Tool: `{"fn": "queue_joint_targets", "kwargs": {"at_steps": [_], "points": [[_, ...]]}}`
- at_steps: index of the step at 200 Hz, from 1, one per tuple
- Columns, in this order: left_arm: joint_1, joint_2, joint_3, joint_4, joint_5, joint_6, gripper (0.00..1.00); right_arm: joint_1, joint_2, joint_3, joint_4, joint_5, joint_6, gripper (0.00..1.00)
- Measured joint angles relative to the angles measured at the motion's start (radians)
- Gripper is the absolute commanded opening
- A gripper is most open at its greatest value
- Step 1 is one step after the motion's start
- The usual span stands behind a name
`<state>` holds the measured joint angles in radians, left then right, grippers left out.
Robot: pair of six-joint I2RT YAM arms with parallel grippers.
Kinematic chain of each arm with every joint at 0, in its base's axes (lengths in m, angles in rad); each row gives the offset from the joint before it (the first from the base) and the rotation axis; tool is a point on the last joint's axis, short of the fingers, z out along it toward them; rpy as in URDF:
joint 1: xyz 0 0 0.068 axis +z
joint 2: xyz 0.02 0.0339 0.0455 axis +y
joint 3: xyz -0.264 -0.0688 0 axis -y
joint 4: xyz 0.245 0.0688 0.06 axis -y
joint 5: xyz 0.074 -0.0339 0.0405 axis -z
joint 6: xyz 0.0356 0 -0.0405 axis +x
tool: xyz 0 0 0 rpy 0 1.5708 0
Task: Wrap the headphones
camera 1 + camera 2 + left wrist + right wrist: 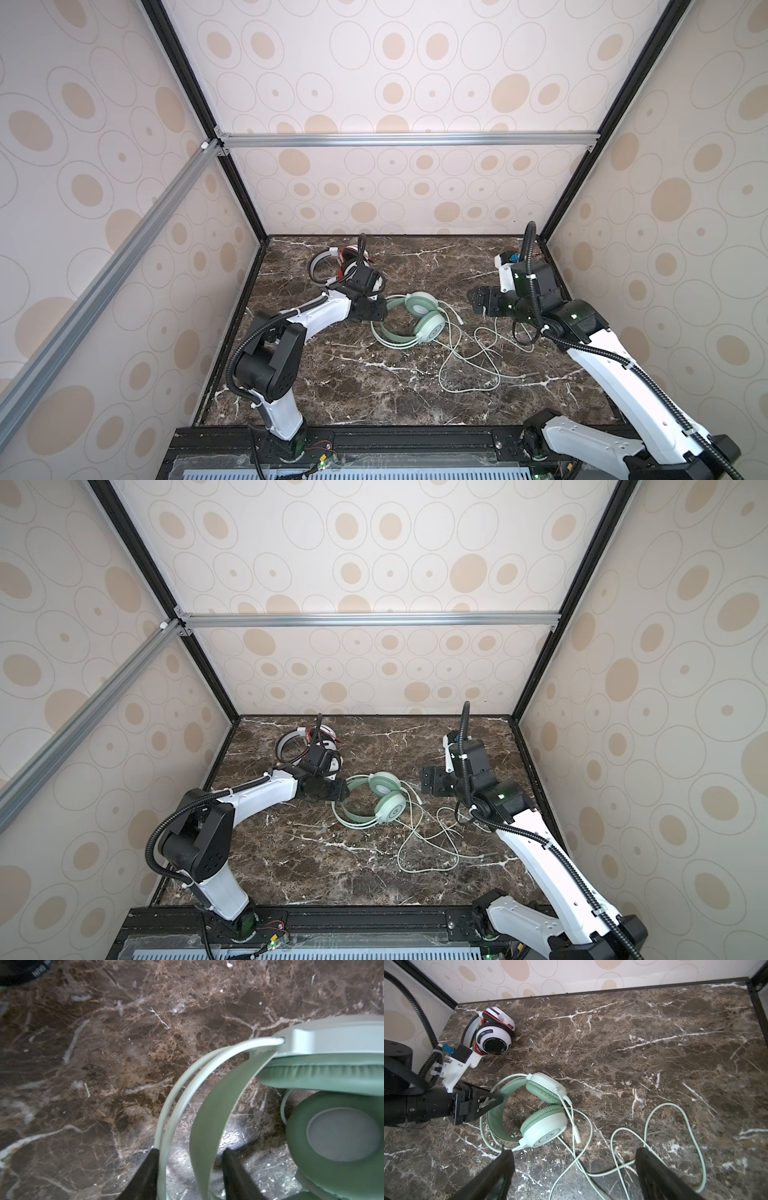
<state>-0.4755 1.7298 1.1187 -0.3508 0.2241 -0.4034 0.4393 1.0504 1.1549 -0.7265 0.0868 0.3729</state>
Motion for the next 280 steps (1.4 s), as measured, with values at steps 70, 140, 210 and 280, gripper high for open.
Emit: {"fn": "queue_joint_targets", "kwargs": {"at_steps": [70, 140, 210, 280], "points": [[0.000, -0.150, -0.040, -0.030, -0.059, -0.051, 0.96, -0.002, 0.097, 0.027, 0.015, 0.020, -0.055, 0.97], [-0.057, -0.303, -0.212, -0.081, -0.130, -0.313, 0.97, -0.002, 0.224, 0.027, 0.150, -0.072, -0.220, 0.97], [-0.122, -0.190, -0.225, -0.047, -0.167, -0.484, 0.86, -0.003, 0.211, -0.027, 0.223, -0.132, -0.285, 0.98], [-0.149, -0.023, -0.143, -0.034, -0.220, -0.516, 0.76, -0.003, 0.140, -0.072, 0.235, -0.155, -0.285, 0.98]]}}
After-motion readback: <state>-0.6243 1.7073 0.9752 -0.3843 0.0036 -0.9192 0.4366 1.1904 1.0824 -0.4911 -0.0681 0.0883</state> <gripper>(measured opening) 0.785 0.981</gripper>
